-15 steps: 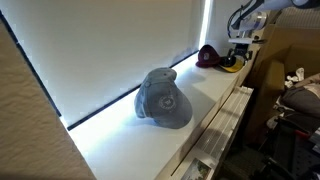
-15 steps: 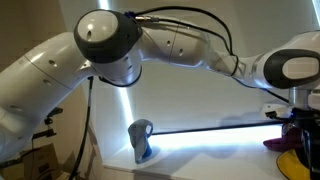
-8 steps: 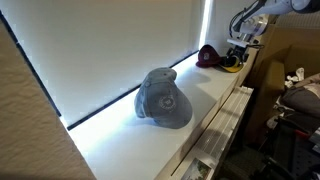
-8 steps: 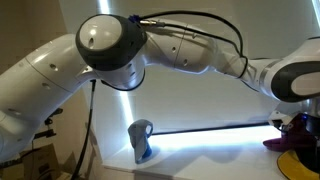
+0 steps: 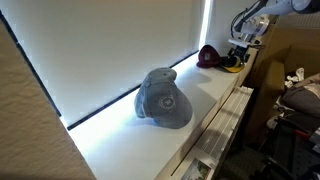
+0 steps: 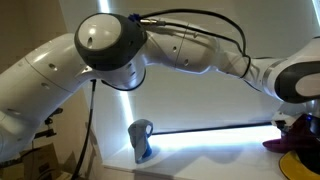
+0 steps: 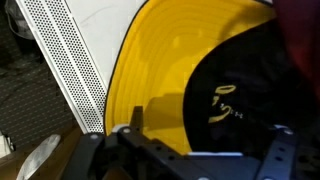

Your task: Slide the black cap to the left on the windowsill

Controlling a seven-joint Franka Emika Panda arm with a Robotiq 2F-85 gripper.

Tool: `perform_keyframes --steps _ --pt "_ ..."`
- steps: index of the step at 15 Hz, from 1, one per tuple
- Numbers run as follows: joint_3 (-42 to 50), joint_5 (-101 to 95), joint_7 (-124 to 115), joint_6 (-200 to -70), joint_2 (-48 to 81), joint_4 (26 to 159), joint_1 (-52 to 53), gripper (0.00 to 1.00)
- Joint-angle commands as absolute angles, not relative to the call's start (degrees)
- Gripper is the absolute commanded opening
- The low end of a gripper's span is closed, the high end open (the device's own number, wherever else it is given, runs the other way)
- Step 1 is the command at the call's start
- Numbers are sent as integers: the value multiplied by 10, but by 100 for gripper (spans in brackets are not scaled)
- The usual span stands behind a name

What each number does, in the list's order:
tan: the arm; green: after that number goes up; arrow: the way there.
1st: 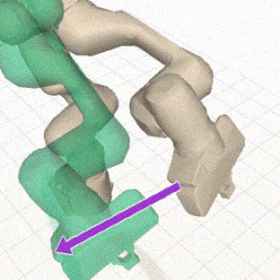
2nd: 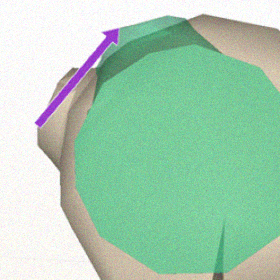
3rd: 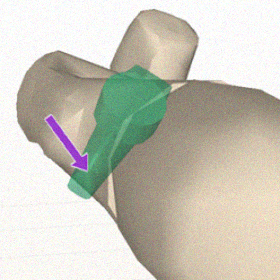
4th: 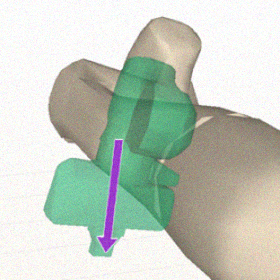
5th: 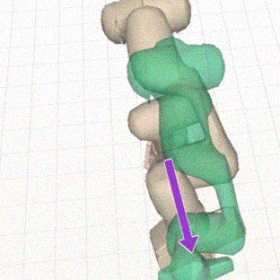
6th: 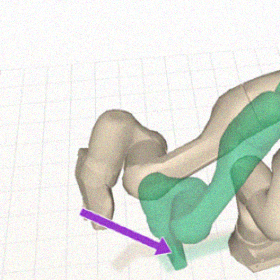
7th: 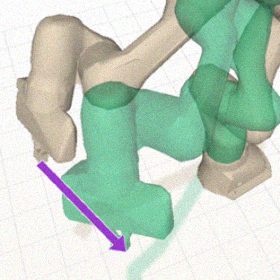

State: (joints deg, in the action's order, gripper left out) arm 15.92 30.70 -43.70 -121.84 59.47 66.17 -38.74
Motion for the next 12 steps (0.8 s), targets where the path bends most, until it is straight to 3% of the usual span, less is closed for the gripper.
perform_keyframes --steps 1,3,4,12 --pt "141 281 -447 -1154 604 631 -407 100" --pt "159 269 -483 -1054 657 557 -401 100" --pt "160 283 -453 -1119 607 634 -391 100" --pt "186 268 -494 -1153 619 632 -376 100"
